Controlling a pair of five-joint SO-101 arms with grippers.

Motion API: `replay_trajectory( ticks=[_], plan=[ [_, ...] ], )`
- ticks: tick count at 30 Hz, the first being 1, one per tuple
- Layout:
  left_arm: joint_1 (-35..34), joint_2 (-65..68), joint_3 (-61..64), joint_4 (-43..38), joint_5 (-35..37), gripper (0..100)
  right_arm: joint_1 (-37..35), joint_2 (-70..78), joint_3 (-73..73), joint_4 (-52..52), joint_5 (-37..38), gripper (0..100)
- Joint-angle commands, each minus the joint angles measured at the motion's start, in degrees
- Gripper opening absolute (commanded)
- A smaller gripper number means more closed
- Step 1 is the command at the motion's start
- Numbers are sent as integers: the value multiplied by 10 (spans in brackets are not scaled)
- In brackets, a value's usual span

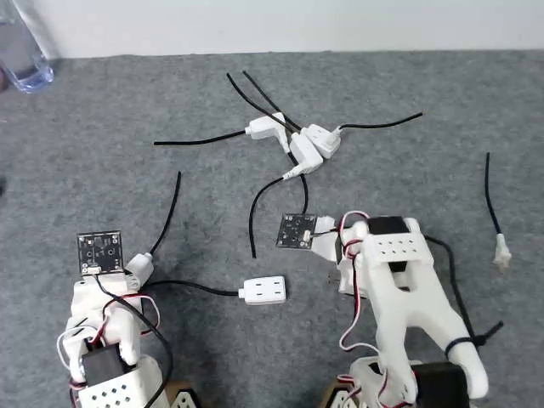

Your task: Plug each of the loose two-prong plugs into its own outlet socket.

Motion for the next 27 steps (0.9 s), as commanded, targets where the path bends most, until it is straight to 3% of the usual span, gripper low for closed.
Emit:
replay_trajectory(
  ticks=[1,11,18,27],
  plan=[
    [3,-1,-3,1,4,13,0,-15,-35,25,-3,173],
    [3,-1,-2,1,3,13,3,-7,-15,-33,13,173],
    [3,-1,-2,1,4,13,3,90,-12,-80,13,173],
    [3,-1,-2,0,4,13,13,112,-63,-42,11,169]
  ],
)
